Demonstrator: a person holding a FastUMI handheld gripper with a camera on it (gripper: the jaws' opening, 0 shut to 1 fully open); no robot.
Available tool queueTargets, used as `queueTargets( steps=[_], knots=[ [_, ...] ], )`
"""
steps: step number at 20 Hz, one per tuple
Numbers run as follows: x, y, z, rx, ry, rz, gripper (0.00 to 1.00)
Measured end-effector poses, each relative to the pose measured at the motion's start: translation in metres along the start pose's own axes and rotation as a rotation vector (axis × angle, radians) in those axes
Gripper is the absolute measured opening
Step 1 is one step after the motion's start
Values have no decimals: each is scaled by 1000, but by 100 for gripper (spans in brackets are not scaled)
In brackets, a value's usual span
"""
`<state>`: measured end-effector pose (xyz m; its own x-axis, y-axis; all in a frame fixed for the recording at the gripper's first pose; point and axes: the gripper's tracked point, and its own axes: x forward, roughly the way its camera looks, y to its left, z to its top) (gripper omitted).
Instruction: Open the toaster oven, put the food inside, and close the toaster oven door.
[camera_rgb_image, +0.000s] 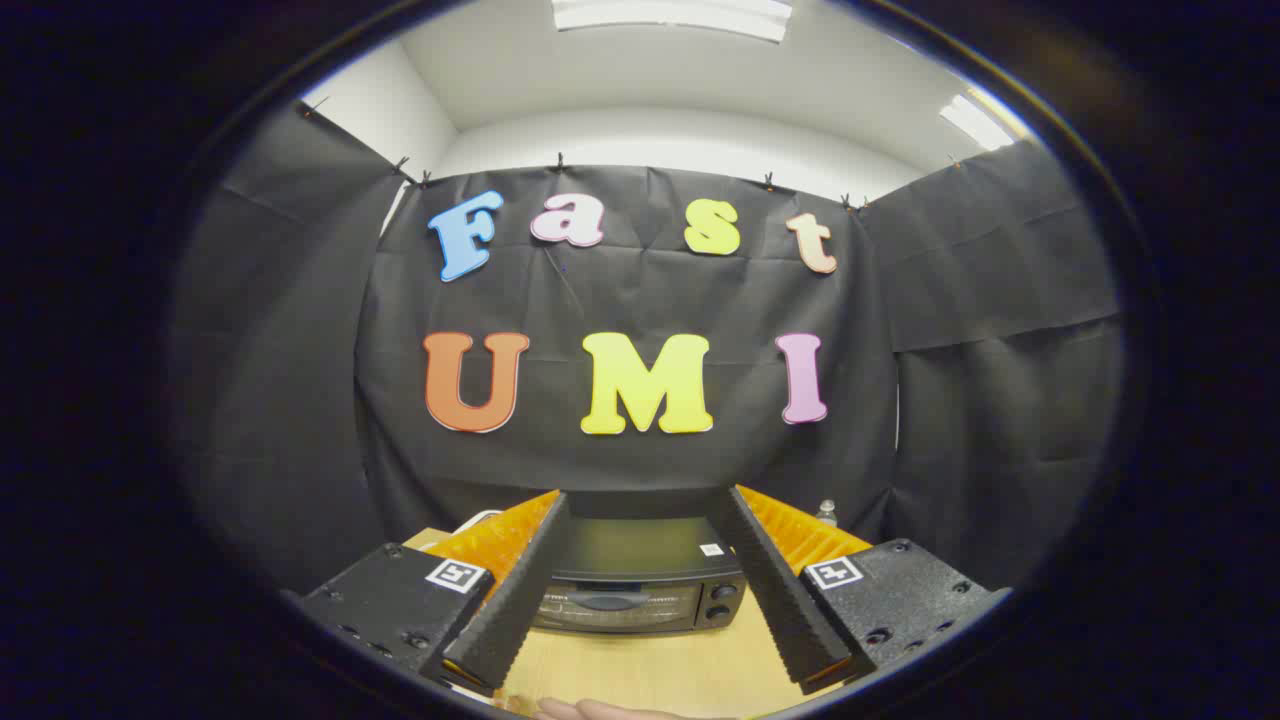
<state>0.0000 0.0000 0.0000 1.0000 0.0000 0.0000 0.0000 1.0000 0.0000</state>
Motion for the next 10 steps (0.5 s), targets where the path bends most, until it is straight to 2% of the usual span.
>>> queueTargets(
  steps=[6, 10],
  knots=[
    [4, -14, 16, 25, -13, -17, 100],
    [18, -23, 9, 24, 17, -34, 100]
  ],
)
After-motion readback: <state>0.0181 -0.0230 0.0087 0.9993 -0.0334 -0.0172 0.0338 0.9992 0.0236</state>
